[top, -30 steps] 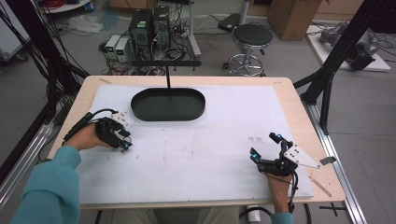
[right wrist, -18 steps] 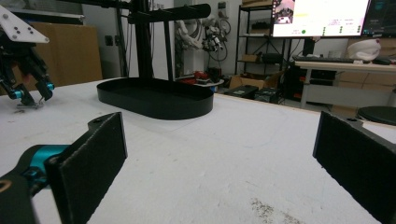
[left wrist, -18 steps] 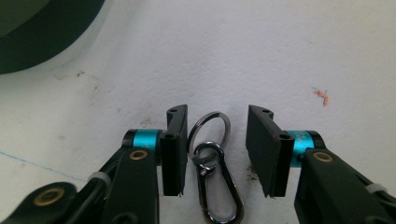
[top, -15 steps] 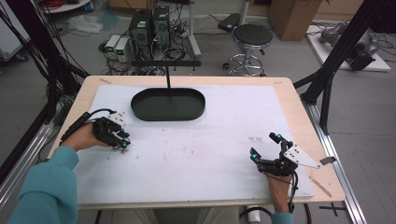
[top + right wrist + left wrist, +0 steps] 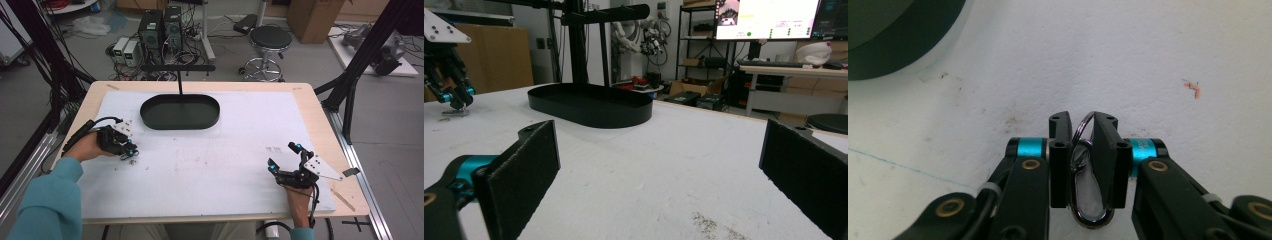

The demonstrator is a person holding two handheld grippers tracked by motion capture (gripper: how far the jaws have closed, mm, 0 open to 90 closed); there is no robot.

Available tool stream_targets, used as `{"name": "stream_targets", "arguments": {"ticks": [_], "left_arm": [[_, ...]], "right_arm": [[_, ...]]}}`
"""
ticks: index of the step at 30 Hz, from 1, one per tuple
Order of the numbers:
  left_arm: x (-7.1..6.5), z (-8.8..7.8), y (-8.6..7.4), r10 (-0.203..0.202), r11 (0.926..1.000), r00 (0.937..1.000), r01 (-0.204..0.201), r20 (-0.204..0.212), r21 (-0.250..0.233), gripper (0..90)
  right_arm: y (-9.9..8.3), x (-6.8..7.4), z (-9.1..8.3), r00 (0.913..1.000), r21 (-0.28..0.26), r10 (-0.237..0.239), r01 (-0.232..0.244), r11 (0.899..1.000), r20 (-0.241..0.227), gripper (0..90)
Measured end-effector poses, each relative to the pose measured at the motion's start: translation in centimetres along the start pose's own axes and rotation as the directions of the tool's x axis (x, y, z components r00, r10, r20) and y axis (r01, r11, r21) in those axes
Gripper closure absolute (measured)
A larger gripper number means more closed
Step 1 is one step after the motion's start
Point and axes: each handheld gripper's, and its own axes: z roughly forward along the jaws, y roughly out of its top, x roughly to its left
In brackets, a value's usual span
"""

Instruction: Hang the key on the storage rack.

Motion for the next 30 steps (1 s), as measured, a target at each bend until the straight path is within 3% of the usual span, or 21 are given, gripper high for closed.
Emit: {"name": "stream_targets", "arguments": {"ticks": [6,9,15,25,28,30], "left_arm": [[0.10,-0.14,-0.02,-0.008,0.9999,0.9999,0.008,-0.006,0.011,79.6],[0.01,-0.16,-0.04,-0.031,0.9995,0.9995,0.031,-0.003,0.004,82.0],[0.07,-0.21,0.00,-0.020,0.9997,0.9998,0.020,0.004,0.015,85.5],[-0.01,-0.20,0.09,-0.070,0.9973,0.9974,0.070,0.014,0.019,86.6],[-0.16,-0.12,0.19,-0.115,0.9933,0.9931,0.115,0.021,0.015,87.1],[-0.27,-0.13,0.34,-0.121,0.9924,0.9926,0.120,0.013,0.025,87.6]], "right_arm": [[-0.01,-0.02,-0.01,1.0000,0.001,-0.004,0.004,1.000,0.000,2.2],[-0.01,-0.02,-0.01,1.0000,0.001,-0.003,0.003,1.000,0.000,2.2],[-0.01,-0.02,-0.01,1.0000,0.001,-0.003,0.003,1.000,0.000,2.2],[0.00,-0.01,-0.01,1.0000,0.000,-0.001,0.001,1.000,0.001,2.2],[-0.01,0.00,-0.01,1.0000,-0.001,-0.001,0.001,1.000,0.001,2.2],[-0.01,-0.02,-0.02,1.0000,0.001,-0.003,0.003,1.000,0.000,2.2]]}}
